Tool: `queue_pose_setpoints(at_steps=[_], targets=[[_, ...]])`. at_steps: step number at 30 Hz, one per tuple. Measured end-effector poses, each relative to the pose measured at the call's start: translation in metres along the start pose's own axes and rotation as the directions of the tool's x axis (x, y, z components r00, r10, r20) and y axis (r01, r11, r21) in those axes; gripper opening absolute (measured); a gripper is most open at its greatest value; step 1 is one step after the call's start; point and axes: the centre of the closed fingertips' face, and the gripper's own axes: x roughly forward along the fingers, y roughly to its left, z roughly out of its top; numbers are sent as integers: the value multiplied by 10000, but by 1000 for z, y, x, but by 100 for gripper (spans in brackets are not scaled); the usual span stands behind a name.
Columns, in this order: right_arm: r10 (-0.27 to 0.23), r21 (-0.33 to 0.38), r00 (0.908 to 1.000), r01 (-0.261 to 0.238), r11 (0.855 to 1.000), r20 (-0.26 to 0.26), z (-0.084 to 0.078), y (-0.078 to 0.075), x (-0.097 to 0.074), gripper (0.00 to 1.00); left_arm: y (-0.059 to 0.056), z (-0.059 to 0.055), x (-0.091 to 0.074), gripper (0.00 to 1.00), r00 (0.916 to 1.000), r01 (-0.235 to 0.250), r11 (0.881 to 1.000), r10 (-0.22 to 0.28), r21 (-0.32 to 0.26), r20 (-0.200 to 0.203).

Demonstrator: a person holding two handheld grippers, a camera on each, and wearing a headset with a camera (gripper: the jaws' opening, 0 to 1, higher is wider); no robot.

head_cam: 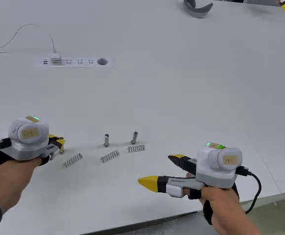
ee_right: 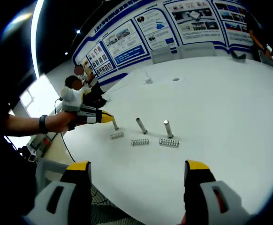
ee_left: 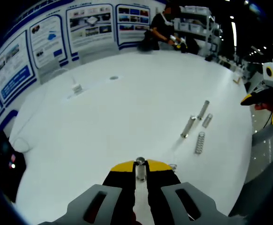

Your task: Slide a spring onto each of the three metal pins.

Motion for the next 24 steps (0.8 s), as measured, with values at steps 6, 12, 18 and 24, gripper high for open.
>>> queue_pose_setpoints(at_steps=[6, 12, 18, 24], targets=[[18, 8, 10000, -18, 10000, -3, 0, 1, 0, 83, 2, -3, -3, 8, 10000, -56, 9999, 56, -87, -4], [41, 16, 10000, -41, 10000, -16, -1, 2, 0, 83, 1, -6, -6, 8, 10000, -77, 9999, 77, -108, -24], [84, 12, 10000, -84, 10000, -32, -2, 3, 1, 83, 1, -8, -8, 8, 10000, -55, 10000, 55, -62, -23], [129, 9, 9999, -129, 9999, -35, -2, 5, 2, 83, -1, -8, -8, 8, 10000, -65, 10000, 66, 73, -54]])
